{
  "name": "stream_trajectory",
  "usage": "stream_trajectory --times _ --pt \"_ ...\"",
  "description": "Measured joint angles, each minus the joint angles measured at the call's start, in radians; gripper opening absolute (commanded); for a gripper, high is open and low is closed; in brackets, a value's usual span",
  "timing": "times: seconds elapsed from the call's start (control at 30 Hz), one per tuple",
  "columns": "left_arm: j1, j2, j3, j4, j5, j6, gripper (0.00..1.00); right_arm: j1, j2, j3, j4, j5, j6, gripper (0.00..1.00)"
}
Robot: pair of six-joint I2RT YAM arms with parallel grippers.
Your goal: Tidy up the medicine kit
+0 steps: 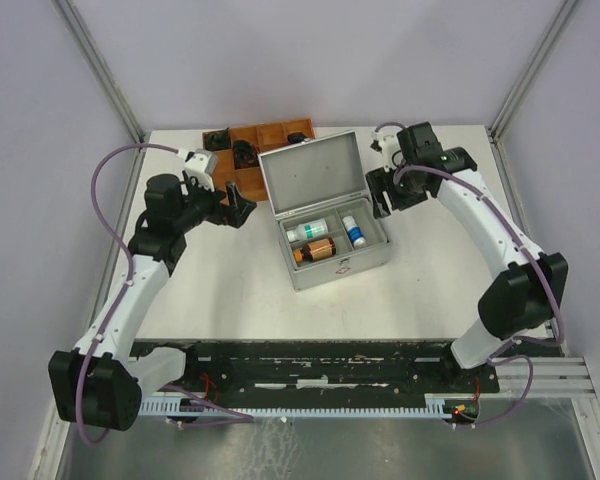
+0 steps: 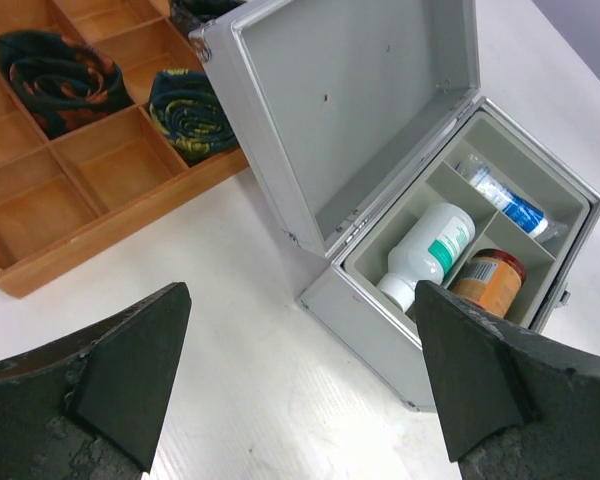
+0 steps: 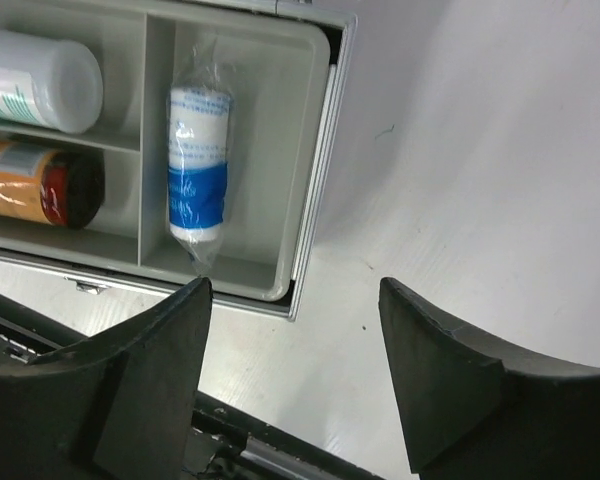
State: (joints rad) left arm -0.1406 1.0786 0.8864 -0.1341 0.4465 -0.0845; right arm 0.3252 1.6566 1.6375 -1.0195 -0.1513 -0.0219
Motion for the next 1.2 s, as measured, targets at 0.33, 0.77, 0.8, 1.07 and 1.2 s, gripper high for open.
stream_trajectory --times 0.33,0.77,0.8,1.07,1.2 --pt "0.000 0.183 0.052 0.132 0.017 -0.034 0.99 0.000 -0.316 -0.361 0.237 0.004 -0.029 0.96" --pt "-0.002 0.495 0.120 0.444 0.094 -0.303 0.99 -0.038 -0.433 -0.518 0.385 0.007 -0.054 1.00" --pt "-0.002 0.513 0.121 0.470 0.103 -0.319 0.99 -0.043 -0.433 -0.521 0.386 0.006 -0.054 1.00" --pt "-0.034 0.591 0.134 0.621 0.192 -0.402 0.99 -0.075 -0.431 -0.523 0.385 0.002 -0.053 1.00" --pt "-0.047 0.590 0.134 0.652 0.211 -0.402 0.99 -0.082 -0.431 -0.523 0.385 -0.002 -0.053 1.00"
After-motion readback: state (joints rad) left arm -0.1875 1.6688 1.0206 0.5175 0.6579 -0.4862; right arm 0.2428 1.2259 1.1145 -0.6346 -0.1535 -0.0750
